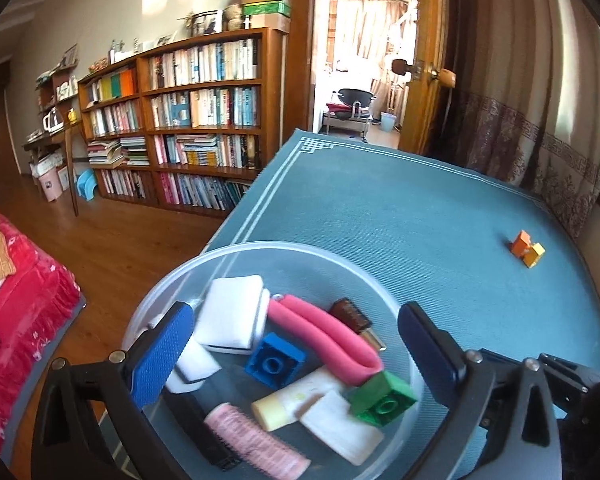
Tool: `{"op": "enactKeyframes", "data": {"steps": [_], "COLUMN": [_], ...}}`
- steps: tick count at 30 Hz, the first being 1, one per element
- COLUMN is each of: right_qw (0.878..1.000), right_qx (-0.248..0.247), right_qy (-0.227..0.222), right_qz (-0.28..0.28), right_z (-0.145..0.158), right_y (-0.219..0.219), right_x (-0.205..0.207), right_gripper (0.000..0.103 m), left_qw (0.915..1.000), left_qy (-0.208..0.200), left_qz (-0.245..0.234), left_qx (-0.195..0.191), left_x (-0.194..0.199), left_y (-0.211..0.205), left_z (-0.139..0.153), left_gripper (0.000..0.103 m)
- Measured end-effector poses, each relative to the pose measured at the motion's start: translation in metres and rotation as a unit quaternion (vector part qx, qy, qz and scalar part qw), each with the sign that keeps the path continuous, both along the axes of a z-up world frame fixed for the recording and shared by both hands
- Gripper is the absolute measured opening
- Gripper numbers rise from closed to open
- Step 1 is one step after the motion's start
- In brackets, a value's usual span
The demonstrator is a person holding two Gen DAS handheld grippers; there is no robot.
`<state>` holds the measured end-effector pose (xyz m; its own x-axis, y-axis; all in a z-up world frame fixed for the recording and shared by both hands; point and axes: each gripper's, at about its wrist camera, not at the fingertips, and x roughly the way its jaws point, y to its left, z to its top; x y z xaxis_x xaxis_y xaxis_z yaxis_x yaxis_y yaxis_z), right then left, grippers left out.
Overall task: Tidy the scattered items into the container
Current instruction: 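Withdraw both grippers toward the orange and yellow bricks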
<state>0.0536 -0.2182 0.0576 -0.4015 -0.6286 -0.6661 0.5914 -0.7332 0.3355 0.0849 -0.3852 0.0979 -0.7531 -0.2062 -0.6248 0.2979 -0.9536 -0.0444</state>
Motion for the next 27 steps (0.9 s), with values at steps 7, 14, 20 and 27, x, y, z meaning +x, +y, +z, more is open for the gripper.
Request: {"op": "enactKeyframes", "data": {"steps": [7, 14, 20, 27], "right_qw": [0.999, 0.996, 0.993, 0.984], "right_qx": [0.003, 0.015, 0.025, 0.039], "right_qy": [-0.011, -0.011, -0.008, -0.008], "right_qz": [-0.041, -0.082, -0.117, -0.174], "right_z": [-0.004, -0.009, -0.012, -0.018], "right_y": [0.03, 0.066, 0.094, 0.135], "right_x": [-0.013, -0.03, -0.046, -0.074], "right_gripper": [0.054, 0.054, 0.054, 0.054], "left_qw": [0.9996, 0.9983, 0.9968, 0.9949], "left_qy": [-0.005, -0.012, -0.019, -0.029], "left_qz": [-0.025, -0.053, -0.074, -0.096], "left_qx": [-0.009, -0.02, -0.024, -0.014], "left_x": [-0.012, -0.024, -0.035, -0.053], "left_y": [0.026, 0.054, 0.075, 0.098], "left_z": [0.001, 0.0, -0.001, -0.005], "left_gripper": [0.102, 0.102, 0.102, 0.102]}}
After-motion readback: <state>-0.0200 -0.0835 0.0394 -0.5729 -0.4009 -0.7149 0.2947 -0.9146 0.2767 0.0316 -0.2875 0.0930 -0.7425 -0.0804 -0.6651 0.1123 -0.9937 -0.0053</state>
